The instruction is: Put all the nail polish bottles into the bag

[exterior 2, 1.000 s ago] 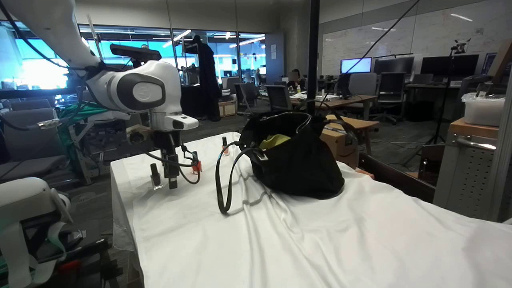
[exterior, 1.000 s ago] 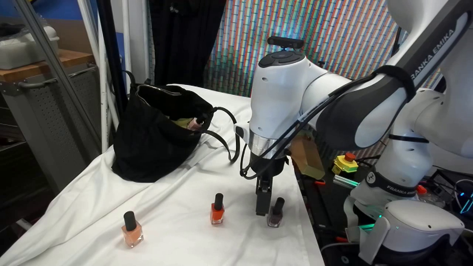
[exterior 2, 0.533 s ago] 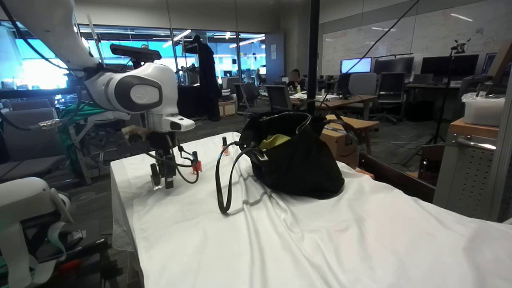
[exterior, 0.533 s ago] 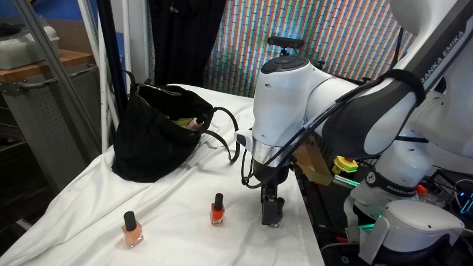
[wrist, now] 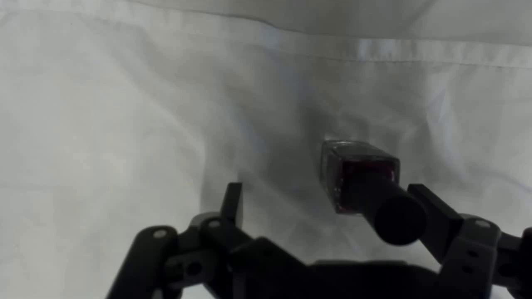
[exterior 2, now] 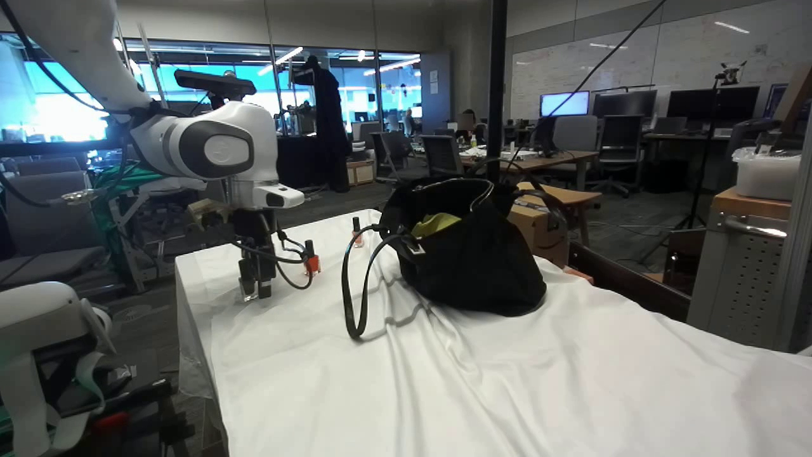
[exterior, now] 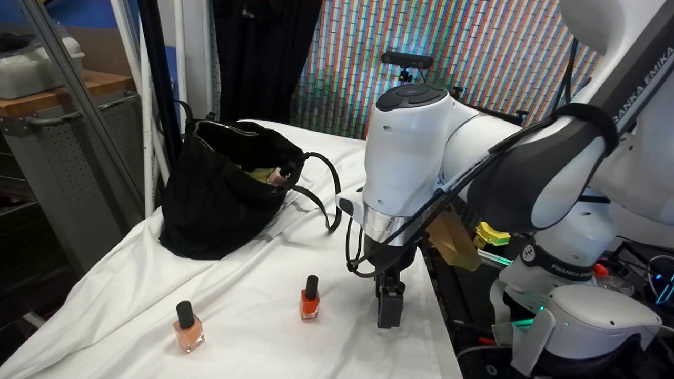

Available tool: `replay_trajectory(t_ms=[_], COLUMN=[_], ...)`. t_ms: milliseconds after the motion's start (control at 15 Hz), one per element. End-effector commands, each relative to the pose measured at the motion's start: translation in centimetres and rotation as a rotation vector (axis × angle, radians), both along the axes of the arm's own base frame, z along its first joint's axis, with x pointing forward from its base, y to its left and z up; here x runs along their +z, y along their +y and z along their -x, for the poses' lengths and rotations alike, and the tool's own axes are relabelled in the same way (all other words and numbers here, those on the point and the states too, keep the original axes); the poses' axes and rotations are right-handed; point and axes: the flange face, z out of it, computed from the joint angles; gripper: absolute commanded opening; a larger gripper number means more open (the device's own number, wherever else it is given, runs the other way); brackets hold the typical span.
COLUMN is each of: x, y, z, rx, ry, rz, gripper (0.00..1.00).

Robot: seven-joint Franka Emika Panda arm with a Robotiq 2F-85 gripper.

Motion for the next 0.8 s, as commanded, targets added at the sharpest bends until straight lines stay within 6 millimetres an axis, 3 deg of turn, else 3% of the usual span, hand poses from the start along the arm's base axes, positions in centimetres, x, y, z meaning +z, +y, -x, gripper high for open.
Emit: replay_trajectory(t_ms=[0, 733], x=[0.3, -0.15], y=[0.34, 0.47], z=[0.13, 0.34], rx=[0.011, 0.035], ry=[-0.009, -0.011], rz=[-0.024, -0.049], gripper=[1.0, 1.0])
